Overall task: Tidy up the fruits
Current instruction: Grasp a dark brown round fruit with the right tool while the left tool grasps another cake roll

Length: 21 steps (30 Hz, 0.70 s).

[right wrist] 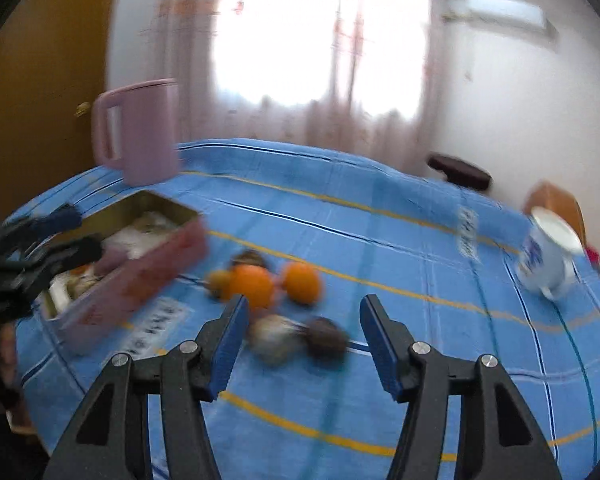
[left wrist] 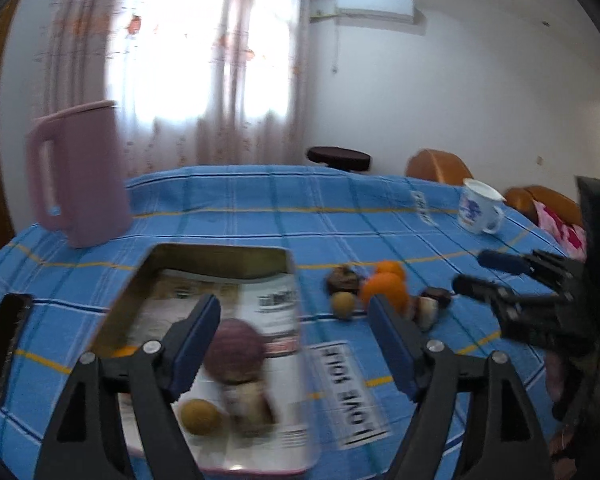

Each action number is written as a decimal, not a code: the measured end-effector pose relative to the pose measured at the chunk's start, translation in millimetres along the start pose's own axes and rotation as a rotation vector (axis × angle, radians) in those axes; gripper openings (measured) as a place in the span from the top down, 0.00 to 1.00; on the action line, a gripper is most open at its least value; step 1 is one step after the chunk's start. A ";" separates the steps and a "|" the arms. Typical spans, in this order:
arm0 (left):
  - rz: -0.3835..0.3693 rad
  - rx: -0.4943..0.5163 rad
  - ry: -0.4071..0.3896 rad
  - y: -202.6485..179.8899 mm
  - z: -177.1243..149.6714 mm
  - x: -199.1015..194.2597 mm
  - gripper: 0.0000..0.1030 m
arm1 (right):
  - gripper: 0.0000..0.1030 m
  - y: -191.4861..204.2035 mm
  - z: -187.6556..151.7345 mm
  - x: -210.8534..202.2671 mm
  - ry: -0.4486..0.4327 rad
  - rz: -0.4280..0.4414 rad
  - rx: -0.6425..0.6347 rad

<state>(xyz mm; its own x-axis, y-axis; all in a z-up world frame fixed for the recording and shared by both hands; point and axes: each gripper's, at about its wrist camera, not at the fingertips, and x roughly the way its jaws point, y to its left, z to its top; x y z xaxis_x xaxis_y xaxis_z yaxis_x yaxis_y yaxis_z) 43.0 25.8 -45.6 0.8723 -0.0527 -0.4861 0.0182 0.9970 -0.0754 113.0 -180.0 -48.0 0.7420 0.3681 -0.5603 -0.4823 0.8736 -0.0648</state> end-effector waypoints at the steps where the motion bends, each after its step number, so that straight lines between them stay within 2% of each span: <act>1: -0.008 0.009 0.006 -6.7 0.4 3.9 0.22 | 0.42 -8.7 -0.1 3.4 0.013 -0.012 0.023; 6: -0.015 0.059 0.037 -34.8 0.0 21.3 0.22 | 0.42 -21.8 -1.1 20.6 0.068 0.012 0.077; 12: -0.010 0.085 0.051 -45.4 0.5 29.9 0.22 | 0.42 -23.6 -0.6 48.7 0.139 0.095 0.165; 16: -0.010 0.096 0.056 -47.8 1.4 33.2 0.22 | 0.43 -30.6 -4.8 58.7 0.185 0.107 0.221; 19: -0.012 0.095 0.060 -47.7 2.3 33.8 0.20 | 0.47 -34.9 -12.3 63.0 0.239 0.159 0.239; 21: -0.013 0.101 0.058 -49.4 2.4 33.4 0.20 | 0.61 -33.3 -14.6 57.6 0.239 0.150 0.210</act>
<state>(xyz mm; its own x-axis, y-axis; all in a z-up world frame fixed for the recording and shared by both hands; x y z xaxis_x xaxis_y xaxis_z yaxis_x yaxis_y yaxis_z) 72.4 -25.1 -56.0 0.8422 -0.0660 -0.5352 0.0809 0.9967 0.0043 165.0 -192.6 -90.2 0.5279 0.4344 -0.7298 -0.4530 0.8709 0.1907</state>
